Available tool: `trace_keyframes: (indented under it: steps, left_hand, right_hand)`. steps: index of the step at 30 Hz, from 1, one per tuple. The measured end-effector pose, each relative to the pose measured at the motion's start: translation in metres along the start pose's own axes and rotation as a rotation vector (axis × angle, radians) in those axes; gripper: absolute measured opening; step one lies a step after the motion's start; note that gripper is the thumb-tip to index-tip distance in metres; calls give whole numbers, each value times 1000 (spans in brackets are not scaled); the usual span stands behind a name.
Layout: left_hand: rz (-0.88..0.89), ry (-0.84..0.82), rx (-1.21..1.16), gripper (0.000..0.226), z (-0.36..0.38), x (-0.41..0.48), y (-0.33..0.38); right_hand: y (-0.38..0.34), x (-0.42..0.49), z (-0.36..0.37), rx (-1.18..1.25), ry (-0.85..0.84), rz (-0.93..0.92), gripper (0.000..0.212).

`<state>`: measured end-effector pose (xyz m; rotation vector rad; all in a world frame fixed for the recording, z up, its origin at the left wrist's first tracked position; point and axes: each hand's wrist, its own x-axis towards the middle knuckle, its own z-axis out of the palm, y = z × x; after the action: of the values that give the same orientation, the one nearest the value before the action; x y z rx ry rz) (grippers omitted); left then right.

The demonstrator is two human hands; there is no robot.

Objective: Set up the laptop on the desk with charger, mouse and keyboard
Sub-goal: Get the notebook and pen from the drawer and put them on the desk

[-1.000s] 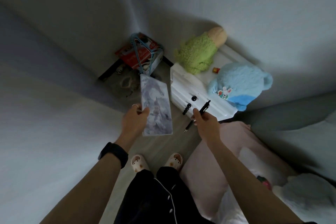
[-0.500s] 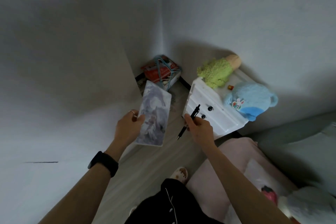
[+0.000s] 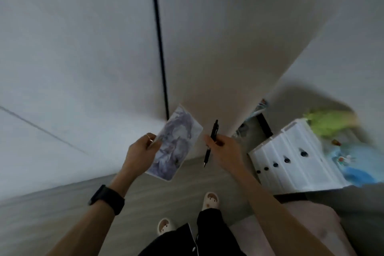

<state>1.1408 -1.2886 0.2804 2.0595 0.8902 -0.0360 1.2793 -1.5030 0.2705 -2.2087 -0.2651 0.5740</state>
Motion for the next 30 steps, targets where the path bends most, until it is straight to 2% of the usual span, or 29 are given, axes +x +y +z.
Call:
trace_keyframes:
  steps: [4, 7, 8, 9, 11, 13, 18, 20, 22, 23, 30]
  left_hand:
    - [-170, 171, -74, 17, -68, -46, -77]
    - [-384, 305, -197, 17, -110, -84, -139]
    - [-496, 399, -258, 18, -126, -108, -170]
    - [-599, 485, -339, 21, -140, -133, -199]
    - [-661, 528, -476, 32, -146, -148, -214]
    - [-758, 678, -658, 45, -165, -180, -246]
    - [-855, 1000, -934, 60, -171, -225, -304]
    - [-904, 1145, -1007, 53, -184, -245, -295]
    - [-941, 1241, -1078, 30, -191, -259, -298]
    - [-948, 1275, -1137, 27, -192, -266, -302]
    - [-918, 1602, -1356, 33, -232, -319, -355]
  right_hand:
    - [-62, -8, 81, -229, -213, -178, 50]
    - [-113, -22, 146, -334, -353, -325, 53]
    - [-135, -33, 183, -364, -455, -415, 54]
    - [-156, -46, 219, -411, -538, -491, 55]
    - [-168, -50, 244, -418, -598, -531, 56]
    - [-198, -66, 299, -464, -717, -643, 57]
    - [-250, -98, 396, -499, -976, -762, 52]
    - [-267, -117, 431, -524, -1090, -822, 51]
    - [-285, -135, 461, -523, -1172, -858, 47]
    - [-290, -143, 474, -533, -1211, -871, 46]
    - [-328, -218, 578, -630, -1441, -919, 39]
